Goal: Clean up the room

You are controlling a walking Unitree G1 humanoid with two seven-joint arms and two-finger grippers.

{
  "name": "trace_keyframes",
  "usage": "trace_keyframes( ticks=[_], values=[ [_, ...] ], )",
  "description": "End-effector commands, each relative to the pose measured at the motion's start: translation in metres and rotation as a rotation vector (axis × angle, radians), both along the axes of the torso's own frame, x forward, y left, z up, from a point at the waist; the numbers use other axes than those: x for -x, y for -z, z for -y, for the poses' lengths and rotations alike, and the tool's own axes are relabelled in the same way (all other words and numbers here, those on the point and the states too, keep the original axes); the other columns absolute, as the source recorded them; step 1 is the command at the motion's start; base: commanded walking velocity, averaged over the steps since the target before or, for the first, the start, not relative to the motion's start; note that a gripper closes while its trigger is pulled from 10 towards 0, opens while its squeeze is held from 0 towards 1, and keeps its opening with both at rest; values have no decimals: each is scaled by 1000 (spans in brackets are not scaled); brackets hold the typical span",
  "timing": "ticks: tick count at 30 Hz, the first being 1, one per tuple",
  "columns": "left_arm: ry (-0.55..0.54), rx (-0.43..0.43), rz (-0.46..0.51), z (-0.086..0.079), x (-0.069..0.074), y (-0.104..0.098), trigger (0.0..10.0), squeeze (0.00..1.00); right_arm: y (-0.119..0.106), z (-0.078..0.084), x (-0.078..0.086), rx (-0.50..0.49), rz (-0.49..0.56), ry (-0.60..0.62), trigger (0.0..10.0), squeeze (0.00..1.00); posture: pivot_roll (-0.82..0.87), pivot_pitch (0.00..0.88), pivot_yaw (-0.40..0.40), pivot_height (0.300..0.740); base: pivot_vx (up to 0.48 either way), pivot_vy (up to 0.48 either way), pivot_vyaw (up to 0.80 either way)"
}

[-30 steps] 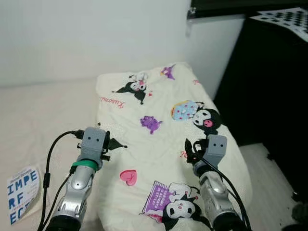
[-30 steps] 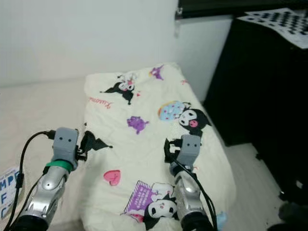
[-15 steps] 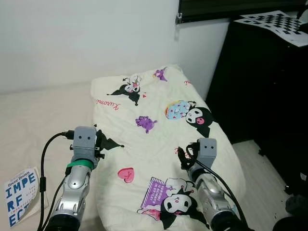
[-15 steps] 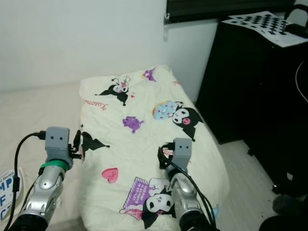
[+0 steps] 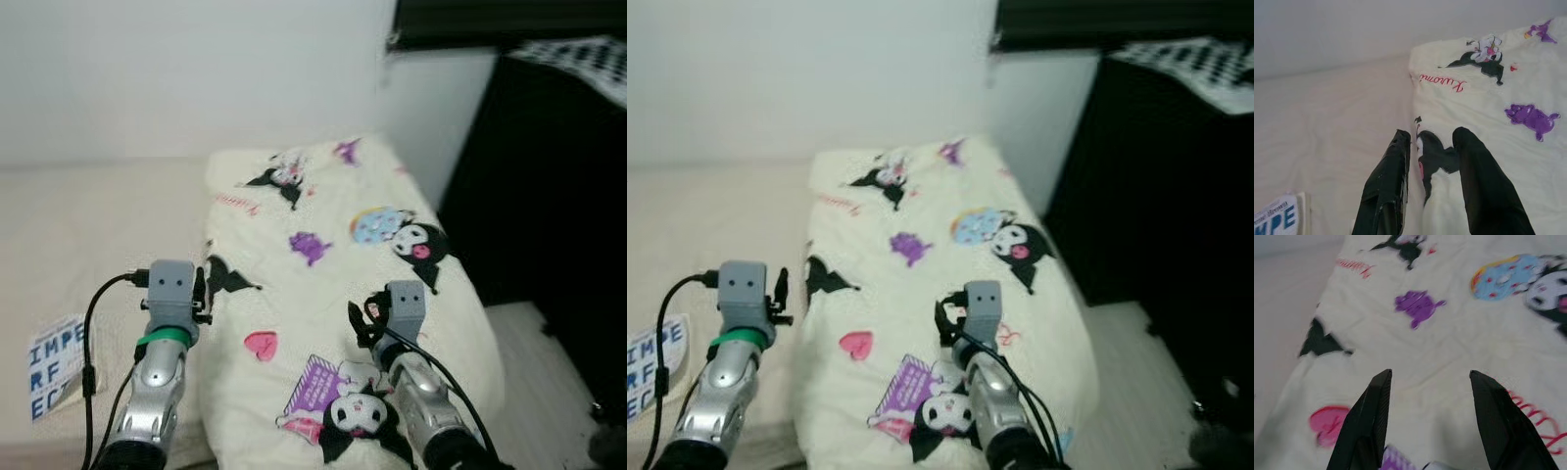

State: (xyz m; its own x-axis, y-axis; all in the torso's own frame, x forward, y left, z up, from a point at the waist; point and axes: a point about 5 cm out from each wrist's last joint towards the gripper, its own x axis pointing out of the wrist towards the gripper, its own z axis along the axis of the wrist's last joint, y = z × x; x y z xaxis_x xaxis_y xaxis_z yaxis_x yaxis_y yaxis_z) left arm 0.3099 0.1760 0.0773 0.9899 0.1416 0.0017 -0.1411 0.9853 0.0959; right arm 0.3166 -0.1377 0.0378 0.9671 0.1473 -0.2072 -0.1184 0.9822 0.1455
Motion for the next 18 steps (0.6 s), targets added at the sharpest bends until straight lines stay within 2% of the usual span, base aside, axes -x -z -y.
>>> trace_keyframes(
  ticks=[1, 18],
  values=[
    [2, -6, -28, -4, 2, 5, 10000, 0, 4, 0, 2, -3, -25, 16, 10000, 0, 49, 0, 59, 740, 0, 0, 0],
    [34, -20, -32, -6, -1, 2, 10000, 0, 6, 5, 2, 3, -50, 71, 10000, 0, 53, 0, 58, 740, 0, 0, 0]
  ],
)
